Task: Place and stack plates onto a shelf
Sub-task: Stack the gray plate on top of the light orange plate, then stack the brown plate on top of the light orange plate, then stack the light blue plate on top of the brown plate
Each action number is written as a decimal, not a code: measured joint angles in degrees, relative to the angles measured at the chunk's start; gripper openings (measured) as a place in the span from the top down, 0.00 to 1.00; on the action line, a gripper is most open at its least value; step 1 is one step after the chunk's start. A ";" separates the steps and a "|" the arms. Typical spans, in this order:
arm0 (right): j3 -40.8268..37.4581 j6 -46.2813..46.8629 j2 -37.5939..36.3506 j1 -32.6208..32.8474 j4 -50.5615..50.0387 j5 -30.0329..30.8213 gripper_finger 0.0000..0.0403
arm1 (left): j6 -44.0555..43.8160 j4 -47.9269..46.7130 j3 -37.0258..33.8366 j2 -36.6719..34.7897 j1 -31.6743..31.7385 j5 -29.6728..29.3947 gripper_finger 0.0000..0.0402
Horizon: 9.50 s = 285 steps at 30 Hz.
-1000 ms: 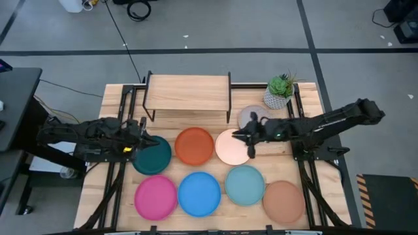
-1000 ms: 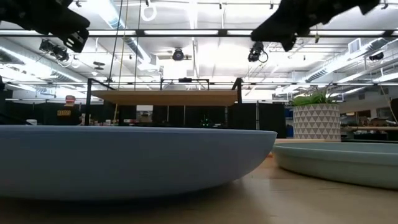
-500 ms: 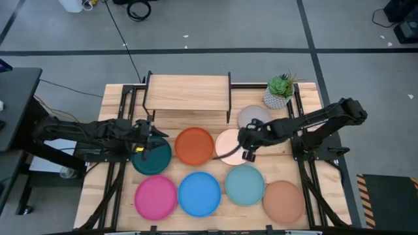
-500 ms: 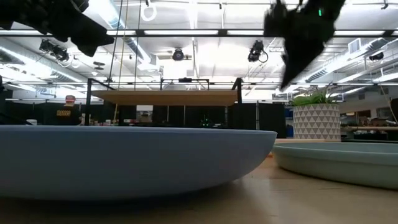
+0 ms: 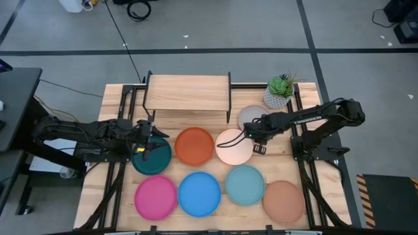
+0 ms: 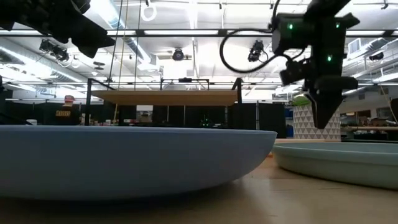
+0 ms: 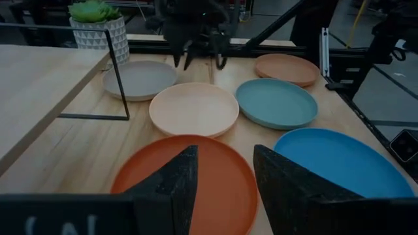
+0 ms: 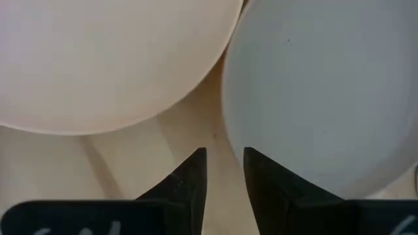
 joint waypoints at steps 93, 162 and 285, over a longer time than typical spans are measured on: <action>32.36 6.54 25.81 18.91 -9.54 -4.07 0.64 | -2.97 4.28 0.00 -10.99 0.01 4.89 0.61; 6.19 34.08 15.37 41.76 -2.44 -20.55 0.98 | -6.08 -2.36 -0.02 -10.95 0.02 4.96 0.61; 17.76 54.00 13.54 29.14 -7.98 -6.65 0.96 | -8.41 -3.69 -0.02 -10.89 0.02 3.89 0.61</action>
